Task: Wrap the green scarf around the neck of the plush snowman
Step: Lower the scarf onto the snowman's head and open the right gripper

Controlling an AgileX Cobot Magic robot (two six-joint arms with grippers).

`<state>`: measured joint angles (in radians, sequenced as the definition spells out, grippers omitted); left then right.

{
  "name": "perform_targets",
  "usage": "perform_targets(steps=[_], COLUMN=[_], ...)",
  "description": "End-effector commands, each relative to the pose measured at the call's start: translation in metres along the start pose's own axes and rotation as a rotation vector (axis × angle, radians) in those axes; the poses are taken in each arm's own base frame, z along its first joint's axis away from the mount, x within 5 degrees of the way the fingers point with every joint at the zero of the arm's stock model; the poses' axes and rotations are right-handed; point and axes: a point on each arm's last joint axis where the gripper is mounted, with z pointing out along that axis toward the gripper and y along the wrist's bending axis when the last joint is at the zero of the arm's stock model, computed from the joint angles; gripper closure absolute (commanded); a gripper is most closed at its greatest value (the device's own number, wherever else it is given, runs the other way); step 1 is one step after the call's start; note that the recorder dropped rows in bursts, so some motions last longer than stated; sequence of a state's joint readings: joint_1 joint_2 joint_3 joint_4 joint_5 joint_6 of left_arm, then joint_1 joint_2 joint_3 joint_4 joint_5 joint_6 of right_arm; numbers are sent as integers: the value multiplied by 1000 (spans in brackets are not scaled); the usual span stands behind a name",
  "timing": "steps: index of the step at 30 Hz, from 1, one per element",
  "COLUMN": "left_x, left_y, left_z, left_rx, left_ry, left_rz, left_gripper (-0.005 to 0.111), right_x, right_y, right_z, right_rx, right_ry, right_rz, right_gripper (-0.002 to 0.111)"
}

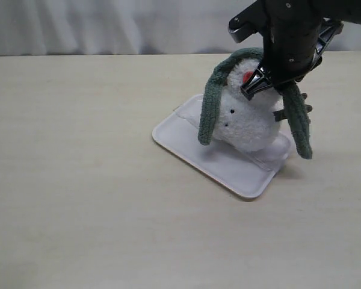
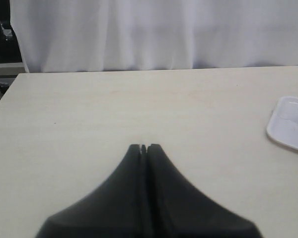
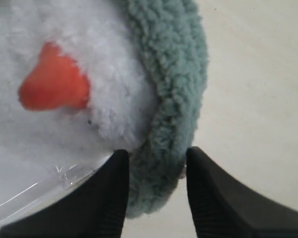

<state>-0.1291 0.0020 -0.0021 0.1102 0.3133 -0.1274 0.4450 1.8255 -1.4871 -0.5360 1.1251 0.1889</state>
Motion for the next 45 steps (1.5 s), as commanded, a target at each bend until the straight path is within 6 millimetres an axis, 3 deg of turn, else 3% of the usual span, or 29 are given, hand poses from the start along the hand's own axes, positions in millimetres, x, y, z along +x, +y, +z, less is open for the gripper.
perform_targets(steps=[1,4,8,13,18,24,29,33,36,39,41,45], left_x=[0,0,0,0,0,0,0,0,0,0,0,0], left_y=[0,0,0,0,0,0,0,0,0,0,0,0], left_z=[0,0,0,0,0,0,0,0,0,0,0,0], left_rx=[2,2,2,2,2,2,2,2,2,2,2,2], left_ry=[-9,-9,-9,-9,-9,-9,-9,-9,-9,-9,-9,-9], left_rz=[-7,-7,-7,-7,-7,-7,-7,-7,-7,-7,-7,-7], left_gripper=[107,107,107,107,107,107,107,107,107,107,107,107], right_x=[1,4,9,10,10,10,14,12,10,5,0,-9], right_y=[-2,1,8,16,13,11,1,-11,-19,-21,-22,-26], right_z=[4,4,2,1,2,1,-20,-47,-63,-68,-60,-29], right_rx=[12,-14,-82,-177,-150,-126,-126,-125,-125,-129,-138,-137], right_ry=[28,60,113,120,121,116,61,-96,-219,-299,-304,-224], right_rz=[6,8,-72,-111,-90,-83,-70,-33,-9,21,95,154], right_gripper=[60,52,55,73,91,93,93,93,87,67,57,55])
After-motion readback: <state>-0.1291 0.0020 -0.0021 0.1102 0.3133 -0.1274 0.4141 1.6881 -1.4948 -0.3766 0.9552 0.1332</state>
